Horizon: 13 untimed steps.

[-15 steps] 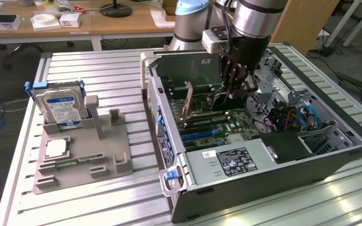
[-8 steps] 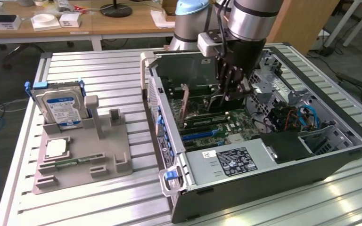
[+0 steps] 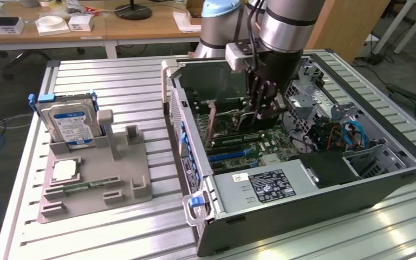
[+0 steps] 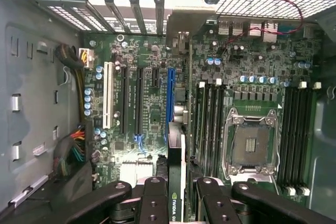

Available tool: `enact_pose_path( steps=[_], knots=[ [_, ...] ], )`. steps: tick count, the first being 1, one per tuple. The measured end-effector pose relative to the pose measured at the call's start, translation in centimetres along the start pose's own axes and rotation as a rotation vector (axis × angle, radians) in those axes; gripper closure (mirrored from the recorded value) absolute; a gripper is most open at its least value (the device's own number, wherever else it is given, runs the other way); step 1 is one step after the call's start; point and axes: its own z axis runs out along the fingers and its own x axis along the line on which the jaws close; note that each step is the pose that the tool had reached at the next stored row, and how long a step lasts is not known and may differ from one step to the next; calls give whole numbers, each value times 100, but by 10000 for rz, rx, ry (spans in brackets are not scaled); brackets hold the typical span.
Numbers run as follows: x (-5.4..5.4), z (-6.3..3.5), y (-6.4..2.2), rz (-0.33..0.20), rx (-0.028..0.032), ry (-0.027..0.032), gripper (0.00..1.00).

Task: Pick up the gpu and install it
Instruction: 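Insert the gpu into the slot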

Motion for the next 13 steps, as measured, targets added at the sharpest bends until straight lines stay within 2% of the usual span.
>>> enact_pose_path(
  steps=[8,13],
  knots=[
    [1,79,74,-50,-1,-4,74],
    [3,163,79,-64,-1,-5,74]
  ],
)
